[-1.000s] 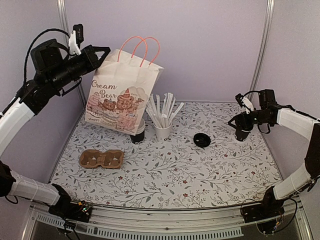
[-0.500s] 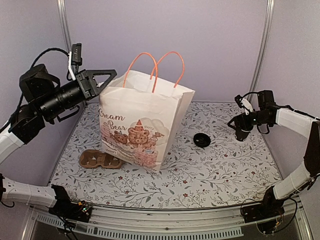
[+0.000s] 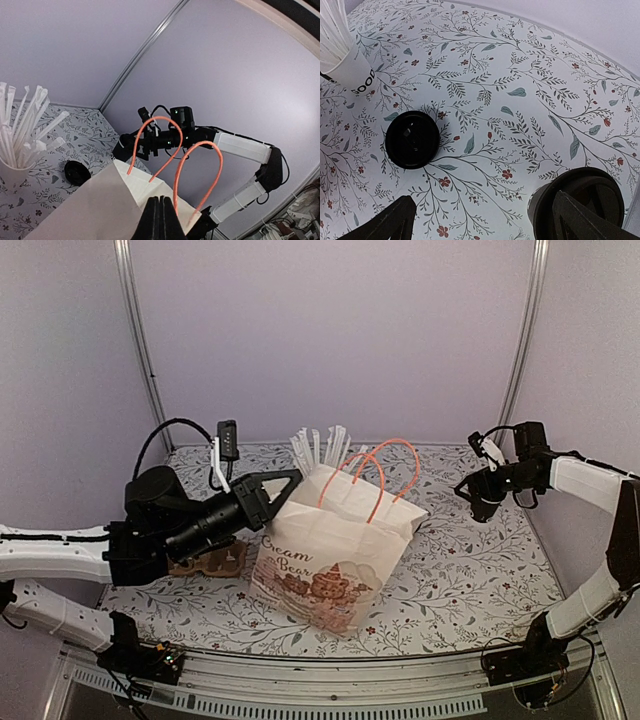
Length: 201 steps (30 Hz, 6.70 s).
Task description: Pack the takeout coffee
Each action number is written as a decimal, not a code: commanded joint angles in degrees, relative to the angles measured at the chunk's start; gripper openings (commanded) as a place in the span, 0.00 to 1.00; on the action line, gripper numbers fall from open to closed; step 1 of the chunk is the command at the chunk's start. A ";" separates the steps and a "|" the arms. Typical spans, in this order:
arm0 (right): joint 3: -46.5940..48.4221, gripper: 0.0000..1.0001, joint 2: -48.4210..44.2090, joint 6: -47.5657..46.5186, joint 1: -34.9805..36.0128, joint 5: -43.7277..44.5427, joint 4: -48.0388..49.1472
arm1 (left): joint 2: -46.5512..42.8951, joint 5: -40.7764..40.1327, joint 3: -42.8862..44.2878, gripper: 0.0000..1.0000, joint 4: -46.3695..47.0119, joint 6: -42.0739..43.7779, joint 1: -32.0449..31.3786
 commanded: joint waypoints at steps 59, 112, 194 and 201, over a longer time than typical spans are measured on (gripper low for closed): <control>1.16 0.99 0.43 -2.95 -0.07 -4.34 -3.49 | 9.62 22.22 9.47 0.07 -74.79 11.20 26.29; 2.47 0.99 2.70 -4.42 -1.39 -7.49 -6.55 | 20.55 11.90 15.44 0.58 -75.33 28.09 46.63; 0.03 0.99 -13.97 -11.37 0.71 -29.40 -9.29 | 12.89 25.03 45.76 0.21 -49.74 28.43 11.74; -4.61 0.99 -14.37 -9.90 0.73 -30.23 -5.86 | 20.30 30.85 47.05 0.21 -41.75 32.03 7.59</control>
